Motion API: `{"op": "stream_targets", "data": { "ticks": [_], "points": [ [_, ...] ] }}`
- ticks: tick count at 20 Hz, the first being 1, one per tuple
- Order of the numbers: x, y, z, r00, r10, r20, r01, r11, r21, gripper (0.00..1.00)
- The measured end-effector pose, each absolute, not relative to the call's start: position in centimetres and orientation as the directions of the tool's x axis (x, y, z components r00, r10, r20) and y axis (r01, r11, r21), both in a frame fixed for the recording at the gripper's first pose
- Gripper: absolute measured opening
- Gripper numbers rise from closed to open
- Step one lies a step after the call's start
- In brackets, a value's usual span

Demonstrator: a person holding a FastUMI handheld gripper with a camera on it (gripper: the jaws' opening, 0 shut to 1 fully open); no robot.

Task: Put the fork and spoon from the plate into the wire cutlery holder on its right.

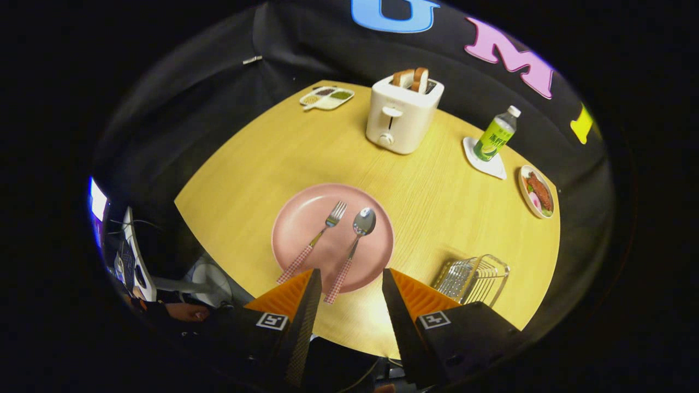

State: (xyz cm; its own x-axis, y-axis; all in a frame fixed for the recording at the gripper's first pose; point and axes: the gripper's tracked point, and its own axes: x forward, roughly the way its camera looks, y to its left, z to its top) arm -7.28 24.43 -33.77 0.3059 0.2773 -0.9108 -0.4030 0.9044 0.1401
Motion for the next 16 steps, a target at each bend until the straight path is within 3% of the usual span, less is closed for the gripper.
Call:
{"op": "stream_targets", "data": {
  "ticks": [1, 4, 8, 11, 16],
  "points": [
    [-7.5, 24.7, -34.6, 0.29, 0.272, -0.918, -0.407, 0.903, 0.139, 0.71],
    [-7.5, 25.4, -37.4, 0.258, 0.236, -0.937, -0.415, 0.903, 0.113, 0.54],
    [-7.9, 25.5, -40.4, 0.206, 0.18, -0.962, -0.409, 0.909, 0.082, 0.55],
    [-8.2, 25.7, -41.9, 0.181, 0.166, -0.969, -0.379, 0.921, 0.087, 0.38],
    [-8.2, 25.5, -43.2, 0.16, 0.116, -0.98, -0.362, 0.931, 0.051, 0.38]
  ]
}}
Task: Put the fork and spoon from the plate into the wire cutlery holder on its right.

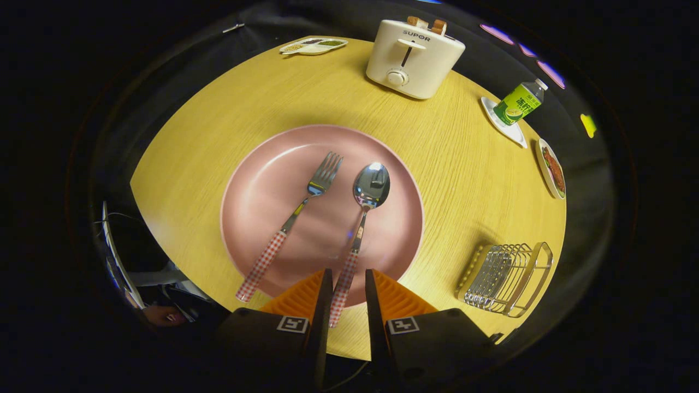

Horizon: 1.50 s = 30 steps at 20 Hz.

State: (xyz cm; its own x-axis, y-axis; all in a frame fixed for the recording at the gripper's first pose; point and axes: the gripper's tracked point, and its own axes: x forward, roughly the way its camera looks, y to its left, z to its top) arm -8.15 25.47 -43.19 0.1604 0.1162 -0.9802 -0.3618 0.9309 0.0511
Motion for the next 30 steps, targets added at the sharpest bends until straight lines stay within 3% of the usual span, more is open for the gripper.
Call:
{"op": "stream_targets", "data": {
  "ticks": [3, 6, 10, 15, 30],
  "points": [
    [-8.4, 25.5, -44.1, 0.132, 0.099, -0.986, -0.342, 0.938, 0.049, 0.38],
    [-8.1, 25.3, -44.1, 0.112, 0.113, -0.987, -0.272, 0.959, 0.079, 0.15],
    [-7.5, 25.1, -42.2, 0.131, 0.164, -0.978, -0.212, 0.968, 0.135, 0.14],
    [-5.9, 23.7, -38.7, 0.192, 0.202, -0.96, -0.214, 0.964, 0.16, 0.14],
    [-4.6, 23.6, -34.9, 0.241, 0.291, -0.926, -0.191, 0.949, 0.249, 0.12]
  ]
}}
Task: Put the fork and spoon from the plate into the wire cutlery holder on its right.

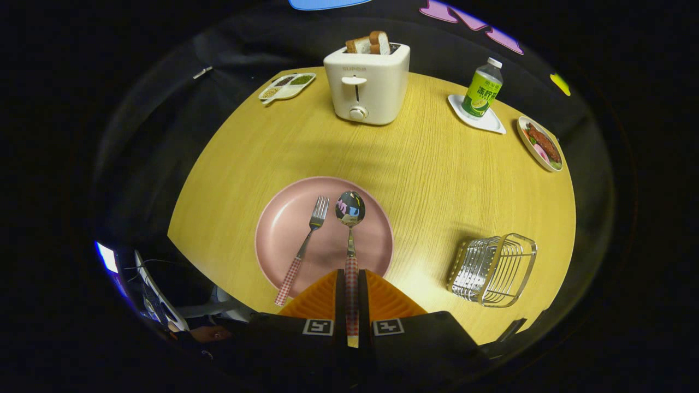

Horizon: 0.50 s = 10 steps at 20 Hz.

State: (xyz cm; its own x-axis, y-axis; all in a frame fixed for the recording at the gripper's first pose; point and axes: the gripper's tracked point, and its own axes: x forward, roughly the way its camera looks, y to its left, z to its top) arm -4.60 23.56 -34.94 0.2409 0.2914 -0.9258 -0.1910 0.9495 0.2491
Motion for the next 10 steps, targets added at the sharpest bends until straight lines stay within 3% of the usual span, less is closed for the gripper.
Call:
{"op": "stream_targets", "data": {
  "ticks": [10],
  "points": [
    [-6.0, 10.7, -26.2, 0.265, 0.26, -0.929, -0.215, 0.955, 0.206, 0.11]
  ]
}}
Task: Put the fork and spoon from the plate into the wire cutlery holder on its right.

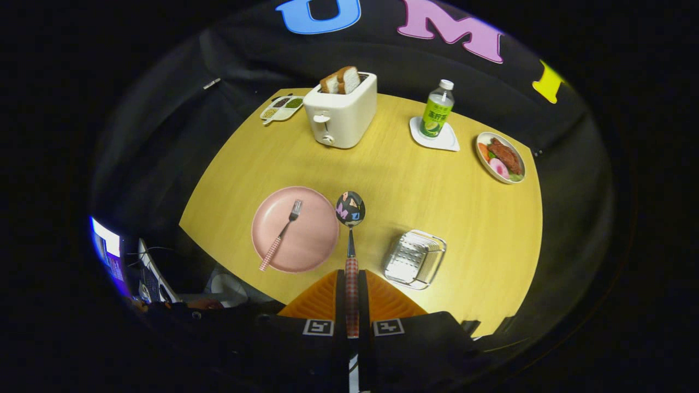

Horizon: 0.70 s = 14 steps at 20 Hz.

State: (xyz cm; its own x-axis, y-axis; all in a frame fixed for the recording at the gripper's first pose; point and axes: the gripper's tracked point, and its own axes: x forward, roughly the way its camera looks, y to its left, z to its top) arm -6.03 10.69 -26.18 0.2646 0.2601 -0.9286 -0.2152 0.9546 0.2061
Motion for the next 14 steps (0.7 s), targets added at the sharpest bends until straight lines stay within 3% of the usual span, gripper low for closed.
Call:
{"op": "stream_targets", "data": {
  "ticks": [6, 14],
  "points": [
    [-8.9, 3.6, -27.0, 0.155, 0.188, -0.97, -0.206, 0.966, 0.155, 0.12],
    [-9.6, 2.9, -33.9, -0.034, 0.125, -0.992, -0.26, 0.957, 0.13, 0.12]
  ]
}}
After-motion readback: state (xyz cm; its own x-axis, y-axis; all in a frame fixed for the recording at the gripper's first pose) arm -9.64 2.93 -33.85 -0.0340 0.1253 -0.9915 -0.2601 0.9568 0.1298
